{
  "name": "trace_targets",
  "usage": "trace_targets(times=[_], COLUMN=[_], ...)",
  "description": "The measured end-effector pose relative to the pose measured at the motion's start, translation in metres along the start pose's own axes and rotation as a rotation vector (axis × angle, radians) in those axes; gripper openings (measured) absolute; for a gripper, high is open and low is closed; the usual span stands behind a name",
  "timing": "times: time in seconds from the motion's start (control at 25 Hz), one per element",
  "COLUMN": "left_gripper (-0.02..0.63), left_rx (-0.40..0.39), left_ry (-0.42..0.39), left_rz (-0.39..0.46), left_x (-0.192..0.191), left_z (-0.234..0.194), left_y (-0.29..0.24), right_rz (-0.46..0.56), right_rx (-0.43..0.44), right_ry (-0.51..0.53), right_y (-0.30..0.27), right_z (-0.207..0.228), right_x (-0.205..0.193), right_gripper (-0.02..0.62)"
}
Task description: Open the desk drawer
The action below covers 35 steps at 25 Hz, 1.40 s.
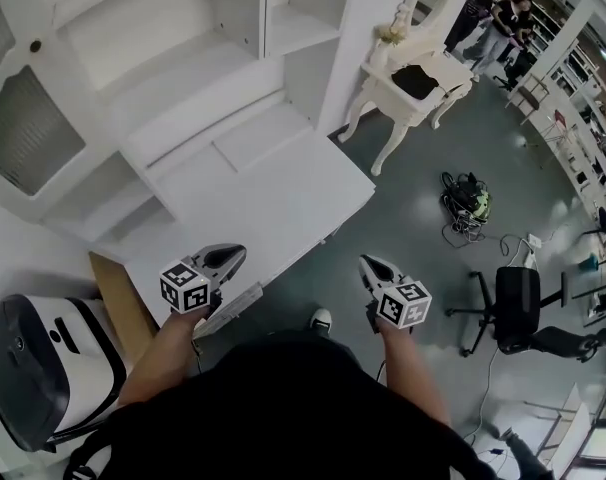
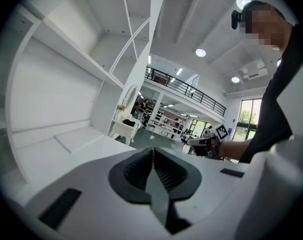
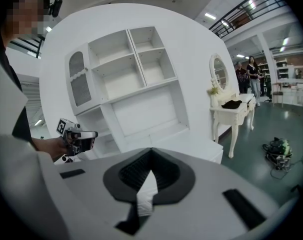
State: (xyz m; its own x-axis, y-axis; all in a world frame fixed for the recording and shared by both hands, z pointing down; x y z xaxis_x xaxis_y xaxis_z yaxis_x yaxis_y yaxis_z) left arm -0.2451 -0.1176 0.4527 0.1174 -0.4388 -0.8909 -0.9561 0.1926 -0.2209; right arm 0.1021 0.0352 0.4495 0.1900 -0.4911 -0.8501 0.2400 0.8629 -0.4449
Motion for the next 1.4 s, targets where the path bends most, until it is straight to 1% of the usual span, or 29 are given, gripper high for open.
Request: trace_targets(times=[0.24,0.4,0.6,0.76,0.96,1.08,1.4], left_gripper=[0.021,0.021,0.021,0.021,0.021,0.021,0.021], left_rx=[-0.002,0.041,0.096,0.132,0.149,0.169,0.241], left_ry=[-0.003,0.015,0.023,0.035,0.046,0.054,0.093], left_rz=[-0.017,-0.008,-0.021,-0.025,-0.058,-0.073,-0.088], left_x=[0.000,0.000,0.005,0.010,0.008,0.006,0.000], left_z=[-0.006,-0.013,-0.027,-0.031,-0.034,-0.035,-0.037], left_y=[-0.011,-0.006,-0.007,-0.017,-0.035,-0.042,-0.050], right_rz=[-0.056,-0.111,-0.159,-0.212,-0.290,-0.335,-0.468], right_rx=[-0.027,-0.034,-0.037,-0.022,-0.008,0.015,0.072], right_ry=[0.003,-0.011,-0.020,-0.016,-0.007,0.001,0.045], right_y=[-0.023,-0.046,-0.078,-0.098,-0.127,-0.141,-0.173], right_z=[0.021,0.040,0.066,0.086,0.114,0.127,0.154], right_x=[-0.016,-0.034,-0.044,-0.056,-0.072,-0.084,-0.116], right_gripper=[0.002,0.002,0.002,0.002,0.006,0.036,0.067])
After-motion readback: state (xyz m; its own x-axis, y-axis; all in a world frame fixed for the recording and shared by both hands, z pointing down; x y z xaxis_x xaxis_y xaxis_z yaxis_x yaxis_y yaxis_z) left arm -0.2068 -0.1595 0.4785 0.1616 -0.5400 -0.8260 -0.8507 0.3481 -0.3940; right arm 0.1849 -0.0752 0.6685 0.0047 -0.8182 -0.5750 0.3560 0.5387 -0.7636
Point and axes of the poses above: the fingertips, and each gripper's own axes: y backward along the fingers, z to its right, x out of its top, the point moved 8 cm from there along y, backward along the fingers, and after that the axes turned 2 degrees about -x, right-handed, at the moved point
